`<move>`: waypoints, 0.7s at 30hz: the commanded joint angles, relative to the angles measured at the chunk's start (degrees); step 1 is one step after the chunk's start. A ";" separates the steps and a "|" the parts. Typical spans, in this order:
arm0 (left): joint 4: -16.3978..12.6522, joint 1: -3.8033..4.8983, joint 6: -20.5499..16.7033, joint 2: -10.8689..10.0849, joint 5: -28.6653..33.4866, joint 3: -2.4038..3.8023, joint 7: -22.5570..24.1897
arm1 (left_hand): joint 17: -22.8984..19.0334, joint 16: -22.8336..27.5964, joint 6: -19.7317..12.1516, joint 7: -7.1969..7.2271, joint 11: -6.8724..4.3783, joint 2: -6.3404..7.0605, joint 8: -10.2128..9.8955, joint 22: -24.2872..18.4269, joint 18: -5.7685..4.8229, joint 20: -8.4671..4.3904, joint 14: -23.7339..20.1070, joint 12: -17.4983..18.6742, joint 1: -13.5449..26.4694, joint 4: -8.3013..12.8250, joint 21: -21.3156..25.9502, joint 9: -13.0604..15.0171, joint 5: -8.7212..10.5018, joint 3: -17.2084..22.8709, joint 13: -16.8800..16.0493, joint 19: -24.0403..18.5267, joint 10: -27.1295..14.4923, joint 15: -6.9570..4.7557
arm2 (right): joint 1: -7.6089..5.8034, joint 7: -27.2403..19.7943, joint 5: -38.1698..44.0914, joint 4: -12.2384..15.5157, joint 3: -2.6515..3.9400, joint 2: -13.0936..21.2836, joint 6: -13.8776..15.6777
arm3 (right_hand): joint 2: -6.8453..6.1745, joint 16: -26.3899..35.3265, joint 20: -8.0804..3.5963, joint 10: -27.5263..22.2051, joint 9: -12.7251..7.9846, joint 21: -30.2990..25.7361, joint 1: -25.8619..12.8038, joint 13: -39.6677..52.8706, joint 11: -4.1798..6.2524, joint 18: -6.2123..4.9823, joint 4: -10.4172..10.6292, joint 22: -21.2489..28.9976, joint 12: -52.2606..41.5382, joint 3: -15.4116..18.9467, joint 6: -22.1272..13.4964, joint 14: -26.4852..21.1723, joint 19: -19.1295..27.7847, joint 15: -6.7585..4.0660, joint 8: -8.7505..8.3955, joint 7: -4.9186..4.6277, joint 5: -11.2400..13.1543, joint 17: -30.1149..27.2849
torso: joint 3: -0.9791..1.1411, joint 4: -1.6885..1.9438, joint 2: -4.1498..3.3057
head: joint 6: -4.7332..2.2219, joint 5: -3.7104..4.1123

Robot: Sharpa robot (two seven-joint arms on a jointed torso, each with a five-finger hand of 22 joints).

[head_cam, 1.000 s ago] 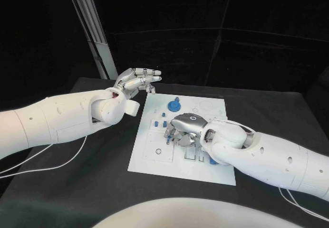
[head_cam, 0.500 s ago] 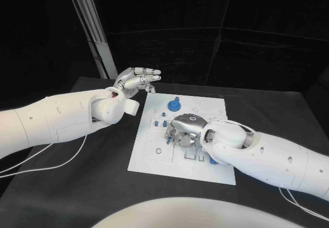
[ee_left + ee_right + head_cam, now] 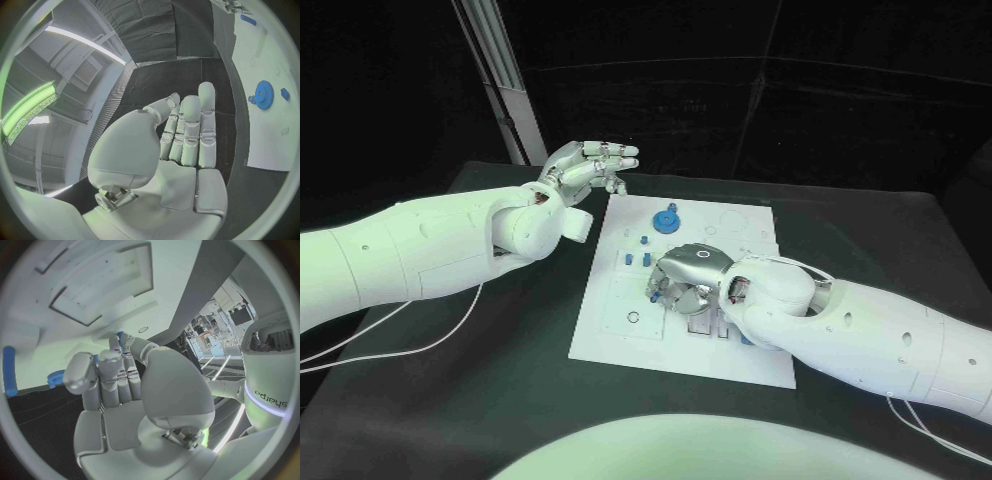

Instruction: Assemble the parts on the task board

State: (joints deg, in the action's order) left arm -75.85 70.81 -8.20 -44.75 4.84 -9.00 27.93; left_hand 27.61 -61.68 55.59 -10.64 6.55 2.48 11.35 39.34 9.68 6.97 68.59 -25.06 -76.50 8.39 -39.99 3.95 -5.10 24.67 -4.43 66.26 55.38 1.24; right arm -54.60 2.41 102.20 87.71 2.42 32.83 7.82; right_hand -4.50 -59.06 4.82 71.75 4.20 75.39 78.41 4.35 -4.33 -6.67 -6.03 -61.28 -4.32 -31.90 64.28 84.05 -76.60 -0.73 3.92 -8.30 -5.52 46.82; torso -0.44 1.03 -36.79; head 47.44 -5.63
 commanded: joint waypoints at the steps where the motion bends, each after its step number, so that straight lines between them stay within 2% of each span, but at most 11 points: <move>1: -0.04 0.11 0.73 0.07 0.17 0.06 0.25 | -0.06 0.21 -0.19 -0.05 -0.03 -0.34 0.30 -0.10 0.82 -0.06 -0.40 -0.20 -0.17 0.20 0.37 -0.02 -0.07 -0.03 0.08 -0.37 -0.36 0.11 | 0.09 0.62 1.28 -0.01 -0.26 -0.18 -1.19 | 0.05 -0.34 0.32 0.32 0.08 0.39 0.12 -0.01 0.09 1.05 0.07 -0.08 0.02 -0.27 0.19 0.36 0.14 -0.05 -0.03 -0.35 -0.24 0.05 | 0.01 0.00 0.02 | 0.03 -0.03; 11: 0.00 0.12 0.84 0.09 0.17 0.06 0.16 | -0.14 0.22 -0.23 -0.06 -0.01 -0.34 0.37 -0.11 0.81 -0.04 -0.43 -0.33 -0.07 0.20 0.40 -0.02 -0.04 -0.12 0.09 -0.38 -0.49 0.13 | 0.09 0.99 2.39 -0.11 -0.43 -0.60 -0.49 | -0.44 -0.35 0.45 -0.21 -0.07 0.39 -0.67 -0.08 -0.05 0.98 0.30 0.14 0.38 0.28 -0.45 0.09 0.56 0.09 -0.28 -0.48 -0.02 -0.24 | 0.02 0.01 0.00 | 0.01 -0.02; 13: 0.01 0.12 0.86 0.09 0.17 0.06 0.13 | -0.14 0.22 -0.23 -0.06 -0.01 -0.34 0.37 -0.11 0.81 -0.04 -0.43 -0.33 -0.07 0.20 0.40 -0.02 -0.04 -0.12 0.09 -0.38 -0.49 0.13 | 0.09 0.99 2.42 -0.20 -0.45 -0.63 0.18 | -0.84 0.01 0.64 -1.47 -0.35 0.11 -1.31 -0.31 -0.40 0.87 0.58 0.75 0.79 0.54 -1.90 -0.20 1.06 0.39 -0.50 -0.85 0.05 -0.88 | 0.02 0.01 0.00 | 0.01 -0.02; 15: 0.02 0.12 0.92 0.09 0.17 0.06 0.06 | -0.14 0.22 -0.23 -0.06 -0.01 -0.34 0.37 -0.11 0.81 -0.04 -0.43 -0.33 -0.07 0.20 0.40 -0.02 -0.04 -0.12 0.09 -0.38 -0.49 0.13 | 0.09 1.04 2.30 -0.32 -0.47 -0.64 1.18 | -1.67 1.32 1.12 -4.30 -0.59 -1.01 -2.50 -0.71 -1.14 0.48 1.18 2.87 0.91 1.05 -4.38 -0.91 2.46 1.06 -0.52 -1.62 -0.03 -2.73 | 0.00 -0.01 0.04 | -0.03 -0.06; 18: 0.02 0.12 1.11 0.09 0.17 0.06 -0.10 | -0.14 0.22 -0.23 -0.06 -0.01 -0.34 0.37 -0.11 0.81 -0.04 -0.43 -0.33 -0.07 0.20 0.40 -0.02 -0.04 -0.12 0.09 -0.38 -0.49 0.13 | 0.09 1.38 2.23 -0.33 -0.48 -0.62 2.35 | -2.68 2.35 1.62 -6.70 -0.63 -2.12 -3.34 -0.74 -1.63 0.05 1.61 4.85 0.65 1.72 -7.77 -1.49 3.79 1.40 -0.53 -1.65 -0.38 -4.19 | 0.00 -0.03 0.02 | -0.04 -0.07; 21: 0.02 0.12 1.28 0.10 0.17 0.06 -0.23 | -0.30 0.29 -0.25 -0.07 0.01 -0.33 0.39 -0.11 0.81 -0.04 -0.50 -0.36 -0.03 0.19 0.41 -0.02 -0.03 -0.15 0.09 -0.39 -0.56 0.14 | 0.09 1.66 2.19 -0.25 -0.49 -0.56 3.75 | -3.25 2.44 1.82 -7.49 -0.56 -2.40 -3.79 -0.67 -1.80 -0.06 1.93 5.28 0.41 2.36 -9.11 -1.58 4.16 1.51 -0.48 -1.71 -1.33 -4.43 | 0.02 -0.02 0.02 | -0.06 -0.07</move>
State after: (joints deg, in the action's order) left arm -75.80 70.81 -7.92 -44.72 4.84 -9.00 27.73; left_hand 27.36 -61.68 55.59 -10.64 6.55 2.48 11.35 39.29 9.67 6.97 68.38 -25.06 -76.50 8.39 -39.77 3.95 -5.10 24.67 -4.43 66.26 55.38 1.44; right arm -54.44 3.41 103.91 87.35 1.93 32.25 8.86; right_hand -7.66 -56.85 6.55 64.57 3.59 73.20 74.93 3.61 -6.14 -6.67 -4.04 -56.09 -3.65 -29.91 55.43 82.68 -72.79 0.64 3.55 -10.06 -6.67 42.44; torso -0.43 1.02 -36.78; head 47.41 -5.69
